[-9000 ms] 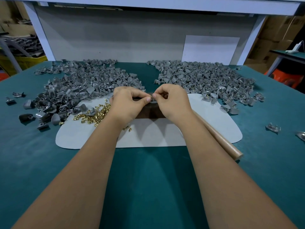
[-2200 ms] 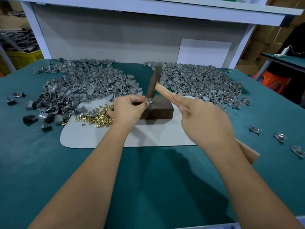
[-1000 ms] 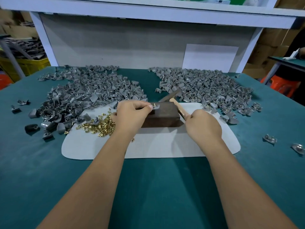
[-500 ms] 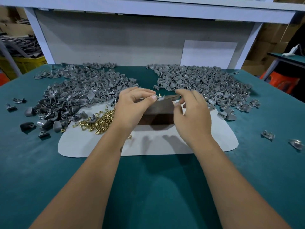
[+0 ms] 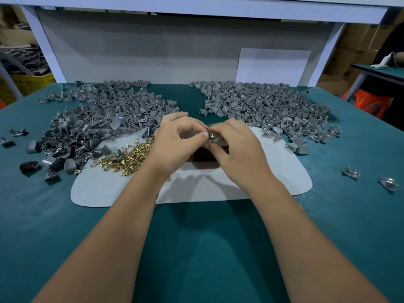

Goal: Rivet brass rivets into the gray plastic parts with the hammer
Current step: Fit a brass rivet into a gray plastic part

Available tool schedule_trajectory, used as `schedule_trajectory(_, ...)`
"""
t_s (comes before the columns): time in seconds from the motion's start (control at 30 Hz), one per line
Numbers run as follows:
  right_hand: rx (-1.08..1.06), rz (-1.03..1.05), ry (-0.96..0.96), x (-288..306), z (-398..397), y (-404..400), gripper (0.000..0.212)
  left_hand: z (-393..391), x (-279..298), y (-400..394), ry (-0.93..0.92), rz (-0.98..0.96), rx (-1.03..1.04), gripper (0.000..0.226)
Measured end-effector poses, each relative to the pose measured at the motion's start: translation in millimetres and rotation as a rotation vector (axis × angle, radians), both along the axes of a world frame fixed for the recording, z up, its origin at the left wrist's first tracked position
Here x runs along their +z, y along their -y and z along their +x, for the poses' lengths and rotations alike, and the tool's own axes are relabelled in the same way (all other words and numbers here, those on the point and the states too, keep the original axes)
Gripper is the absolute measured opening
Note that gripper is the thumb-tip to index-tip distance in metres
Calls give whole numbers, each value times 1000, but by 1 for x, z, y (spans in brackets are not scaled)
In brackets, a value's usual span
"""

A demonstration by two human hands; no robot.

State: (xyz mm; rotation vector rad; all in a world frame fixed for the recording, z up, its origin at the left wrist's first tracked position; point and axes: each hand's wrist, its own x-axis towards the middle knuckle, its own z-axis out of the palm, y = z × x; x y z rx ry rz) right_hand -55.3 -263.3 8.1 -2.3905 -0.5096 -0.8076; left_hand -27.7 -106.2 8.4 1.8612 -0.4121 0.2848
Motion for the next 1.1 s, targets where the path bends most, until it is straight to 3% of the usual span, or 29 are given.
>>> schedule_trajectory(0.27,-4,30,59,2,-3,-1,17,-1,1,2,-48,-19,26,21)
schedule_trajectory(0.87,-121,-149,161,-9,-1,-8,9,-2,-4,2,-47,14,23,24)
schedule_trajectory(0.93,-70,-192,155,-10,-1,-9,8,-4,-5,3,-47,71,52,12)
schedule_trajectory(1.1,-5,-251,191,-8,2,-7,16,-8,-3,4,11,272,67,16)
